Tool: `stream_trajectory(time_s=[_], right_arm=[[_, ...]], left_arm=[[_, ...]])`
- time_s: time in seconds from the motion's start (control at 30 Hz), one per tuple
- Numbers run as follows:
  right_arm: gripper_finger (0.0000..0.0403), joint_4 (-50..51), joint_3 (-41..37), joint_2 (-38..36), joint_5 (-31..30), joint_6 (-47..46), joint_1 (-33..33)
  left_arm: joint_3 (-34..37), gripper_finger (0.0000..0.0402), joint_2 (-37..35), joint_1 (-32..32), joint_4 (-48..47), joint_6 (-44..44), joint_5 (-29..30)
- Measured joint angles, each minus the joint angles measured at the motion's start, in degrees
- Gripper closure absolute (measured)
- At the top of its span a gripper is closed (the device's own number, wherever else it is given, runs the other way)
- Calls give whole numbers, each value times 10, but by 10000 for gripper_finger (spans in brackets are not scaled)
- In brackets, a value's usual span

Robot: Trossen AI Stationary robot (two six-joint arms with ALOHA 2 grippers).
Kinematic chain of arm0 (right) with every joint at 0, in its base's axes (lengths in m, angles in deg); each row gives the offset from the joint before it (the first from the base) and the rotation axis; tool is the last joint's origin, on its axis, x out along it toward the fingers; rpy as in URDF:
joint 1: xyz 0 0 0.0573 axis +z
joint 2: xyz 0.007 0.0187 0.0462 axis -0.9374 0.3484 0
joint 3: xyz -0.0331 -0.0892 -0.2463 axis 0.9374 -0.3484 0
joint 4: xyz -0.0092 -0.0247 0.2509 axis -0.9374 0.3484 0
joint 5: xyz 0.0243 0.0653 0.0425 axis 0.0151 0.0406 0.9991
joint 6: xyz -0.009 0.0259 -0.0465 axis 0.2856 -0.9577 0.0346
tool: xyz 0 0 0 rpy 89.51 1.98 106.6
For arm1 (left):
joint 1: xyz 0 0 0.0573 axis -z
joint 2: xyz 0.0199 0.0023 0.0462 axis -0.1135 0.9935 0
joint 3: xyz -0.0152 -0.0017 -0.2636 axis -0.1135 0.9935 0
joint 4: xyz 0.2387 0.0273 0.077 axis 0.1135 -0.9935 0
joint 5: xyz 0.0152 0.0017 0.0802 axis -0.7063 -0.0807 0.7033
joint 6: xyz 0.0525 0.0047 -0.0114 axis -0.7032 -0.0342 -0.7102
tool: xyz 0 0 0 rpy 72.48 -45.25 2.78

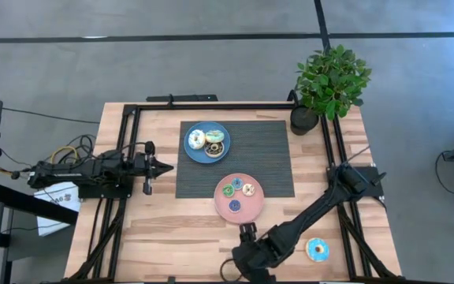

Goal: Pick & Place donuts
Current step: Put the small violet donut on the pink plate

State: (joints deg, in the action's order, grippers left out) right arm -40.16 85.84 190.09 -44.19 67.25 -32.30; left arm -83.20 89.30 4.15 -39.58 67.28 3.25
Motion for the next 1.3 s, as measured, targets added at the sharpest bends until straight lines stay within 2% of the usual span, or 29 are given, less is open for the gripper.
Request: stream_trajectory(time_s=[0.2, 0.43, 0.7, 0.8, 1.3], right_arm=[[107, -32, -32, 0, -9, -6, 5], [107, -120, -81, 1, -8, -7, 5], [107, -141, -85, 17, -17, -17, 6], [107, -162, -86, 34, 5, -18, 5], [107, -136, -85, 37, -15, -28, 8]], left_arm=[[0, 401, 0, 0, 0, 0, 0], [1, 401, 0, 0, 0, 0, 0], [1, 401, 0, 0, 0, 0, 0], [1, 401, 0, 0, 0, 0, 0], [1, 401, 0, 0, -1, 0, 0]])
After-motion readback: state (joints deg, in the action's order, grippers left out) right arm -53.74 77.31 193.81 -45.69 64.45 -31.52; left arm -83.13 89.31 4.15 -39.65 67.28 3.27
